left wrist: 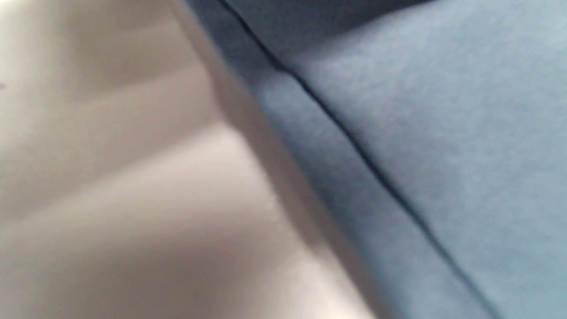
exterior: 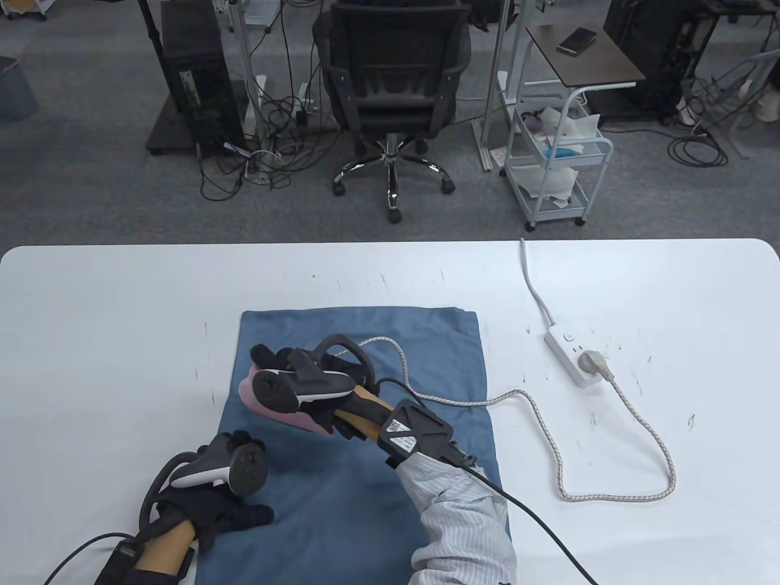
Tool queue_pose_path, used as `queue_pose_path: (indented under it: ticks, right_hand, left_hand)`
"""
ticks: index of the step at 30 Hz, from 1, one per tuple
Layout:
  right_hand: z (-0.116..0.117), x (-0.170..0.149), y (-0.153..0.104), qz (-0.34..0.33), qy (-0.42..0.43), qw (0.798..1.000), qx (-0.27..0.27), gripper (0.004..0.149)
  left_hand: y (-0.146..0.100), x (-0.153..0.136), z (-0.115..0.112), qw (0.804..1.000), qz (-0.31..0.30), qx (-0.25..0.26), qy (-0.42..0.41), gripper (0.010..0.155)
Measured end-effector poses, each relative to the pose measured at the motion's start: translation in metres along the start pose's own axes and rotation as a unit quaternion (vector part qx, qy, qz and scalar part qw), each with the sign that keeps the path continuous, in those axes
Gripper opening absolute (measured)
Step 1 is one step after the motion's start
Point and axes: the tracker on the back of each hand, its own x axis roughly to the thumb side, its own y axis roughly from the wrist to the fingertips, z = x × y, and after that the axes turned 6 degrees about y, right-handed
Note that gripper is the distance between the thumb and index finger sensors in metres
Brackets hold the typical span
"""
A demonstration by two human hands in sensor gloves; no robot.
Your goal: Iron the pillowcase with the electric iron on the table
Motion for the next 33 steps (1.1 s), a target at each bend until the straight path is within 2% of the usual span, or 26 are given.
queue_pose_path:
  ticks: [6, 9, 14, 16, 19, 23, 25, 29, 33]
  right_hand:
    - [0.034, 0.006, 0.02, -0.006, 0.013, 1.0, 0.002, 0.065]
    - [0.036, -0.002, 0.028, 0.013, 0.038, 0.999, -0.023, 0.064]
    - [0.04, -0.018, 0.043, 0.092, 0.002, 0.994, -0.064, 0.063]
    - [0.039, -0.023, 0.047, 0.111, -0.012, 0.992, -0.065, 0.063]
    - [0.034, -0.02, 0.042, 0.08, 0.036, 0.995, -0.044, 0.064]
    - [0.029, -0.007, 0.03, 0.019, 0.051, 0.998, -0.026, 0.064]
    - [0.031, -0.003, 0.03, 0.01, 0.054, 0.998, -0.025, 0.063]
    - [0.038, -0.011, 0.042, 0.057, 0.053, 0.995, -0.056, 0.063]
    - [0.039, -0.028, 0.053, 0.122, -0.01, 0.99, -0.065, 0.063]
  left_hand:
    - [0.0, 0.0, 0.0, 1.0, -0.004, -0.002, -0.001, 0.112]
    - [0.0, 0.0, 0.0, 1.0, -0.005, -0.003, 0.002, 0.112]
    - [0.0, 0.0, 0.0, 1.0, -0.005, -0.002, -0.001, 0.112]
    - [0.0, 0.0, 0.0, 1.0, -0.004, -0.003, 0.0, 0.112]
    - [0.0, 0.0, 0.0, 1.0, -0.004, -0.003, 0.002, 0.112]
    - [0.0, 0.0, 0.001, 1.0, -0.004, -0.004, 0.004, 0.112]
    - [0.0, 0.0, 0.001, 1.0, -0.004, -0.004, 0.004, 0.112]
    - [0.001, 0.0, 0.001, 1.0, -0.003, -0.003, 0.003, 0.112]
    - [0.0, 0.0, 0.001, 1.0, -0.002, -0.003, 0.003, 0.112]
